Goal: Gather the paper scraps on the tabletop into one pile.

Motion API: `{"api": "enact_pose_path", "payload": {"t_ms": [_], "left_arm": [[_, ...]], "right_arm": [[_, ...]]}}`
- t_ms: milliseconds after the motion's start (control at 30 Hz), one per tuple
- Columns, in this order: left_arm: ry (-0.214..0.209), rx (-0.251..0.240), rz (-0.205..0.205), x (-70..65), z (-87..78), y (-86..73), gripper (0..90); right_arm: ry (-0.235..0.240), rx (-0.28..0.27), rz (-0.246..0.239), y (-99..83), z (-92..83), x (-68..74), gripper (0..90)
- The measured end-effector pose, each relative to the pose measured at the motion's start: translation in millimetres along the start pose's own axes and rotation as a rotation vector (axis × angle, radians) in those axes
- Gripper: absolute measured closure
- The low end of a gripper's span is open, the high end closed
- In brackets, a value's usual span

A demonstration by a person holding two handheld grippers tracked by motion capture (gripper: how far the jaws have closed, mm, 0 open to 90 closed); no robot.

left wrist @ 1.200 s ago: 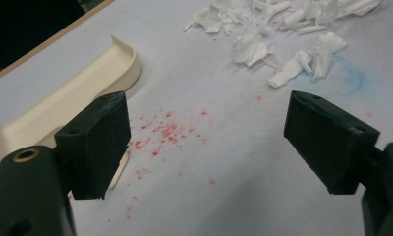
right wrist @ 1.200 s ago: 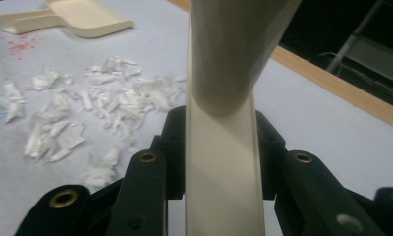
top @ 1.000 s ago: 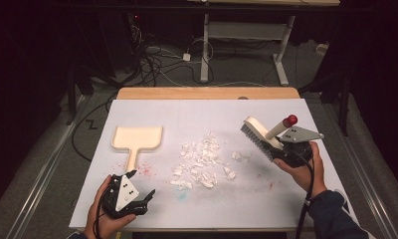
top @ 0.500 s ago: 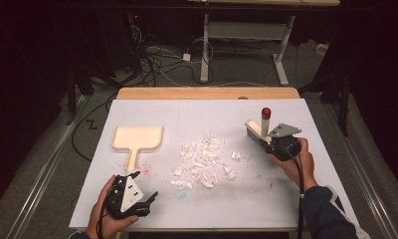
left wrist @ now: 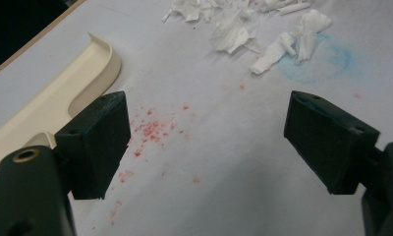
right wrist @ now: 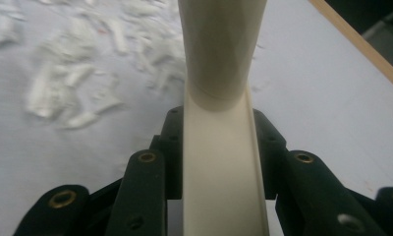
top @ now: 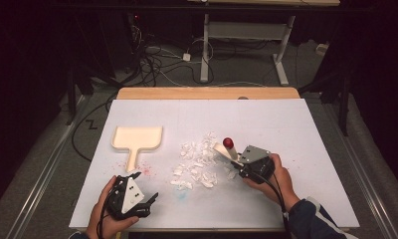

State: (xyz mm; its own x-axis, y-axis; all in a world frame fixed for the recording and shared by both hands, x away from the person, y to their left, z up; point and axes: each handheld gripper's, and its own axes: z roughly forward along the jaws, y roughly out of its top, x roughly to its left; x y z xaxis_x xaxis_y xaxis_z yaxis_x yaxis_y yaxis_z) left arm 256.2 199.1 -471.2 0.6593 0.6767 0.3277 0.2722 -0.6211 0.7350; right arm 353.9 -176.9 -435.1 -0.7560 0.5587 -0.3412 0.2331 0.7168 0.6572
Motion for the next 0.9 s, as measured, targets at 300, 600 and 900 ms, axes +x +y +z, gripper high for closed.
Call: {"api": "enact_pose_path", "payload": {"t_ms": [300,600,900], "left_arm": [[0.006,-0.006,-0.003,0.2,-1.4,0.2,16.9],[0.006,0.002,-0.011,0.5,0.3,0.3,16.9],[-0.003,0.007,-0.008,0.2,3.3,0.6,16.9]], "right_arm": [[0.019,-0.092,0.011,10.2,-24.6,1.5,68.2],[-0.086,-0.174,0.080,19.2,-29.7,-39.3,68.2],[-0.237,-0.080,0.029,33.2,57.3,-62.6,68.2]]}}
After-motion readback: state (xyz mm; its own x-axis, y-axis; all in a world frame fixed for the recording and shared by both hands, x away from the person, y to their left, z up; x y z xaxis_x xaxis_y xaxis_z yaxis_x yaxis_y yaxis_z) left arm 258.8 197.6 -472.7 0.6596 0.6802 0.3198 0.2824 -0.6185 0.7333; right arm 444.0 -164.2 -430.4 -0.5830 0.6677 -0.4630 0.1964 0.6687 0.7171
